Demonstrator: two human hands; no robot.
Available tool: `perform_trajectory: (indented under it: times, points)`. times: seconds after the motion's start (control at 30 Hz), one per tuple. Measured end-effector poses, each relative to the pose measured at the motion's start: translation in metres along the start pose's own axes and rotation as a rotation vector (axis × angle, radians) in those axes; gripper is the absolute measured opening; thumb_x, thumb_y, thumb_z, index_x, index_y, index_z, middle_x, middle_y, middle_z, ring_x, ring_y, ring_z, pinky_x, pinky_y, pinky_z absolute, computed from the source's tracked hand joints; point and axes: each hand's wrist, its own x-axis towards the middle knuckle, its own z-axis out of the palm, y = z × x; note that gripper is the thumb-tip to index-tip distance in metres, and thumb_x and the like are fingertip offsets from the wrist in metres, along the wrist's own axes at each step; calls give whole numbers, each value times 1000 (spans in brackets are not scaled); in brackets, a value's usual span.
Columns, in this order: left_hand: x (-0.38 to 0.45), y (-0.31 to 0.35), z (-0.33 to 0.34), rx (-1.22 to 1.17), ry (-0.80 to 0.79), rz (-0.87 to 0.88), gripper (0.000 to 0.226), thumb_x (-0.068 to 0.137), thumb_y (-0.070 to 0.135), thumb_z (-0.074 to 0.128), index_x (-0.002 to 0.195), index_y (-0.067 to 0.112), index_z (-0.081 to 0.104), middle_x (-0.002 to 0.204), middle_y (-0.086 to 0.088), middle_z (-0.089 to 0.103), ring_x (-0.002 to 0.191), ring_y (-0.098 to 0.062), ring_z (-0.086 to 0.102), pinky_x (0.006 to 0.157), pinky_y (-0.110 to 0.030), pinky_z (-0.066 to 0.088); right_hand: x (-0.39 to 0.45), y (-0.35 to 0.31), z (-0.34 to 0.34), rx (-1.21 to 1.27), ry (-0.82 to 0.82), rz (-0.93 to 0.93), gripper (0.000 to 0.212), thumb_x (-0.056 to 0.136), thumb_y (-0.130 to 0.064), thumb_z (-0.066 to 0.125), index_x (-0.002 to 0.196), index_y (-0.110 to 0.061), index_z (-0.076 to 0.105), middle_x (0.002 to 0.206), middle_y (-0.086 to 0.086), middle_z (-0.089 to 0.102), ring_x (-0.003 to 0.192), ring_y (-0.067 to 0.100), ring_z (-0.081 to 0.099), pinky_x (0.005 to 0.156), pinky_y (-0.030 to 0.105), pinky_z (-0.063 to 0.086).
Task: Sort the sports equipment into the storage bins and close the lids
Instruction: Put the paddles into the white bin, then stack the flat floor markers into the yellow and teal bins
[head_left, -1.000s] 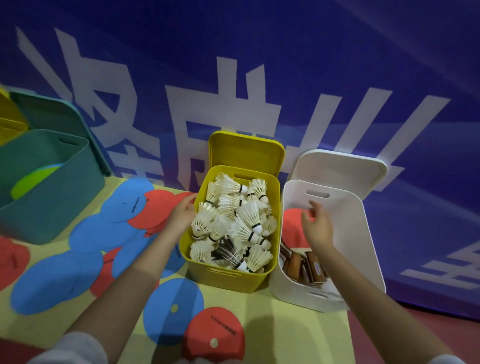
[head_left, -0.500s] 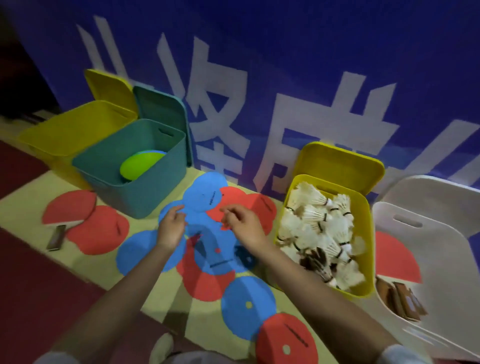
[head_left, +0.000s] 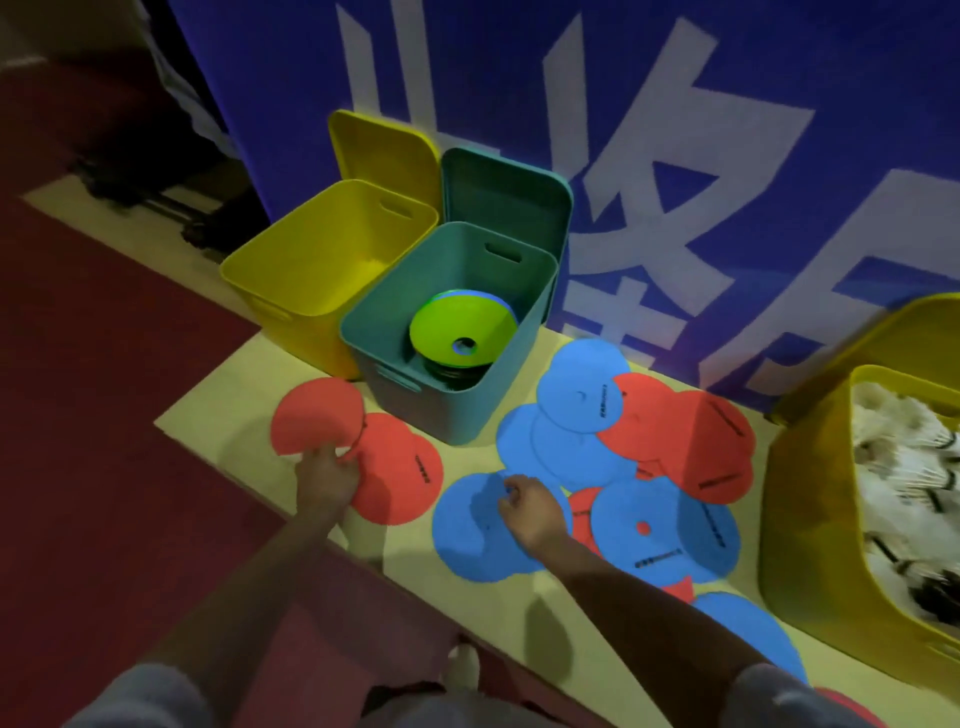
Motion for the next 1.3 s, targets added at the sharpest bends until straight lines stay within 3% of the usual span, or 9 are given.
perform_trajectory:
  times: [0.23, 0.4, 0.57, 0.7, 0.83, 0.93, 1.0, 1.13, 1.3]
  points:
    - [76, -32, -32, 51, -20, -120, 60, 87, 31, 63, 132, -2, 41, 126, -34, 43, 119, -48, 40, 100, -50, 34, 18, -73, 68, -87, -8, -60, 55, 85, -29, 51, 136, -11, 44, 127, 12, 50, 122, 29, 42, 97, 39, 42]
    - [110, -40, -24, 41, -108, -232, 88, 79, 45, 70, 145, 11, 25, 134, -26, 38, 125, -44, 35, 101, -52, 33, 40, -100, 97, -11, 93, 199, 72, 89, -32, 52, 149, -7, 21, 141, 15, 40, 130, 33, 35, 105, 40, 35]
    - [121, -35, -15, 95, -94, -253, 91, 73, 41, 76, 146, 21, 24, 132, -23, 38, 123, -40, 36, 98, -52, 37, 54, -114, 113, 264, 129, 443, 48, 89, -34, 52, 132, -14, 44, 117, 12, 61, 109, 32, 57, 86, 37, 48]
    - [134, -37, -24, 8, -168, -341, 108, 68, 37, 83, 150, 21, 14, 137, -27, 29, 125, -45, 35, 101, -51, 36, 53, -118, 118, 276, 125, 283, 29, 92, -24, 45, 106, -6, 63, 101, 15, 68, 91, 32, 61, 74, 35, 50]
    - [124, -47, -35, -259, -86, -266, 82, 76, 23, 76, 143, 10, 31, 133, -28, 41, 113, -47, 50, 95, -45, 43, 37, -108, 111, 330, 129, 139, 38, 91, -37, 40, 107, -9, 58, 96, 8, 66, 87, 26, 60, 69, 29, 41]
    - [103, -47, -48, -502, -20, -212, 59, 82, 15, 69, 133, 4, 42, 126, -20, 56, 112, -35, 56, 91, -40, 46, 35, -96, 96, 350, 175, 167, 20, 95, -19, 45, 110, -10, 54, 95, 6, 63, 91, 28, 59, 71, 30, 40]
    - [88, -40, -58, -619, -18, -224, 52, 85, 14, 64, 133, 6, 45, 126, -15, 57, 112, -31, 56, 91, -38, 46, 33, -89, 78, 381, 247, 193, 26, 96, -13, 42, 119, -6, 52, 104, 14, 63, 97, 34, 58, 75, 34, 41]
    - [42, -20, -70, -724, -112, -114, 49, 90, 14, 59, 136, 14, 44, 126, -8, 54, 111, -26, 54, 94, -40, 46, 15, -61, 35, 429, 322, 127, 34, 98, -7, 38, 130, -6, 50, 122, 16, 60, 108, 33, 56, 85, 32, 42]
    - [-29, 26, -48, -645, -345, 108, 46, 93, 14, 56, 137, 22, 43, 128, -3, 49, 113, -24, 52, 94, -40, 46, -24, -10, -27, 410, 455, 16, 34, 95, -12, 39, 124, -14, 55, 108, 5, 64, 93, 20, 58, 79, 27, 41]
